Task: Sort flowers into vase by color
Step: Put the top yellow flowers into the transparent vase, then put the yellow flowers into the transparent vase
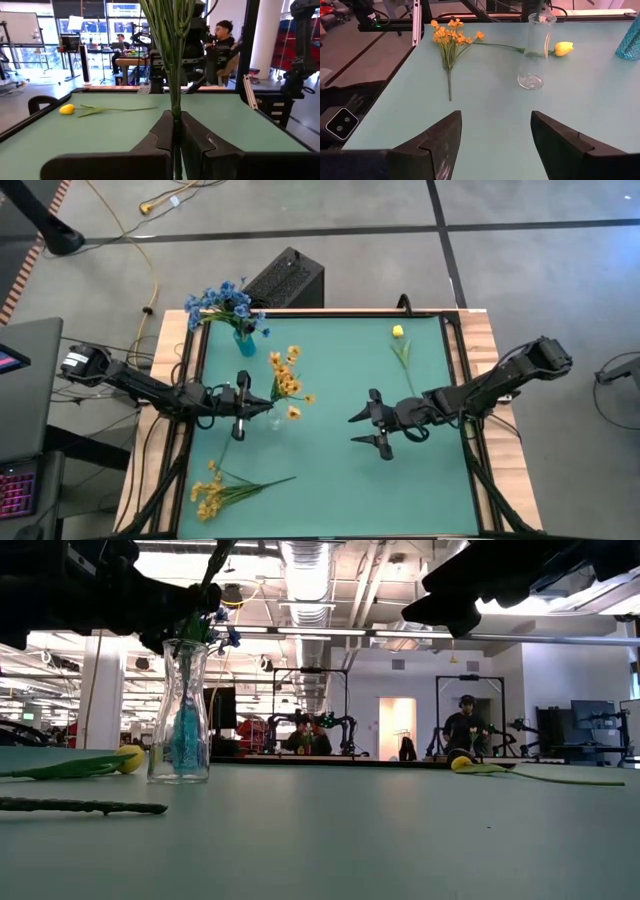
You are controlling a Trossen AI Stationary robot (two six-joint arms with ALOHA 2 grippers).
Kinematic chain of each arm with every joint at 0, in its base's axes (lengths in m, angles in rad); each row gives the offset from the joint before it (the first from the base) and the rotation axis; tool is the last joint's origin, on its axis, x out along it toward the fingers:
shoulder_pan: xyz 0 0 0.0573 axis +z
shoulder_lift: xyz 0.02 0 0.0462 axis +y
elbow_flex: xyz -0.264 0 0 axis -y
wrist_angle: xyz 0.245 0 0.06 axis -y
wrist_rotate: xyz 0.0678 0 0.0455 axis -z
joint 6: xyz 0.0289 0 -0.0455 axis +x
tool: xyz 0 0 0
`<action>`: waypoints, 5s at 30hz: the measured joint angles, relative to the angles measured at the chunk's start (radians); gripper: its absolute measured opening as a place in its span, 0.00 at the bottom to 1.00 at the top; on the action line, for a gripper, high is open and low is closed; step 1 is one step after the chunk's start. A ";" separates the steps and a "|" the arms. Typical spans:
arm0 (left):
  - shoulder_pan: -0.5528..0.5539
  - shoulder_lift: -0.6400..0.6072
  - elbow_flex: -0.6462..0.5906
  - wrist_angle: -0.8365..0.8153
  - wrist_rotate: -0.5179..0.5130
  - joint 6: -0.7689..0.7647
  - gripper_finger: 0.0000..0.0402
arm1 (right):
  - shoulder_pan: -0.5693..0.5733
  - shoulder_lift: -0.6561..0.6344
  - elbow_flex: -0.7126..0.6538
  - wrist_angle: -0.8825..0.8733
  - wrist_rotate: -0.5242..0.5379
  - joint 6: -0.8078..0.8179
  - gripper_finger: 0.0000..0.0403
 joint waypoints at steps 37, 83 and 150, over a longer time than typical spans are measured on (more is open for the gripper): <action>0.000 -0.143 0.007 -0.248 -0.131 0.018 0.23 | 0.000 0.000 0.000 -0.003 0.000 0.000 0.66; -0.473 0.382 0.846 -1.615 0.187 -0.879 0.24 | 0.174 -0.001 0.001 0.100 0.010 0.107 0.66; -0.582 0.750 1.443 -1.869 -0.403 -0.343 0.01 | 0.318 0.449 0.183 0.456 0.185 0.007 0.66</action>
